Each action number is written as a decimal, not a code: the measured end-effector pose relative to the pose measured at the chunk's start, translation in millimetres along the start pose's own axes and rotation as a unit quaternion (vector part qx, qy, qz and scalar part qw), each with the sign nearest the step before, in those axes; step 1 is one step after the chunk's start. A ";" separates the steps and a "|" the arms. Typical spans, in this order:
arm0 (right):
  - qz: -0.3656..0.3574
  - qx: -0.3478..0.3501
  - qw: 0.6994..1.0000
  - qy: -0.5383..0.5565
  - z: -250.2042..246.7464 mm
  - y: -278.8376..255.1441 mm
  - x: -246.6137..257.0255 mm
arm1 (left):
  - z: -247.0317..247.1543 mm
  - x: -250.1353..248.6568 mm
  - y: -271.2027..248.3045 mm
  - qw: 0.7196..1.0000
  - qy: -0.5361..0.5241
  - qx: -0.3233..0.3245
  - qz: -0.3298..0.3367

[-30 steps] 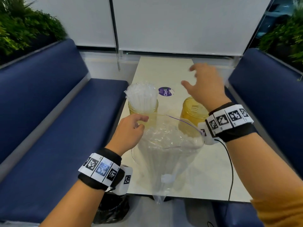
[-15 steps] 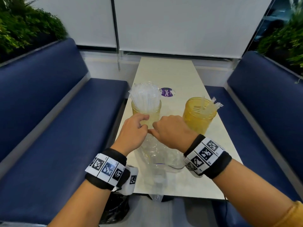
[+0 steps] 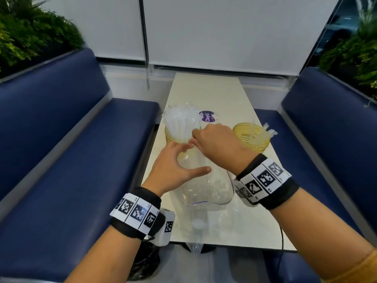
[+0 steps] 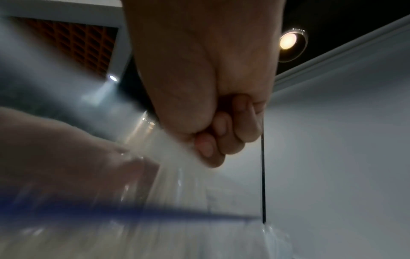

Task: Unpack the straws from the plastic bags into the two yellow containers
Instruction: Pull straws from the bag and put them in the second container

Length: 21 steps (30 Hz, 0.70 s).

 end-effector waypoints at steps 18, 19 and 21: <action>0.040 -0.060 0.954 0.290 21.1 -2.7 4.8 | 11.0 -14.2 18.6 0.998 -0.019 -0.040 0.049; 0.037 -0.078 0.950 0.301 23.7 -1.3 6.0 | 10.9 -16.6 17.2 0.997 -0.031 -0.040 0.057; 0.018 -0.105 0.947 0.303 23.0 1.2 10.9 | 9.4 -17.2 12.4 0.995 -0.058 -0.041 0.069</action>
Point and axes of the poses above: each hand's wrist, its own y-axis towards the middle knuckle, its own z-axis out of the palm, x = y × z, the point moved 9 cm from there along y, towards the middle knuckle, and after that the axes turned 3 degrees about -x, right-handed, at the moved point
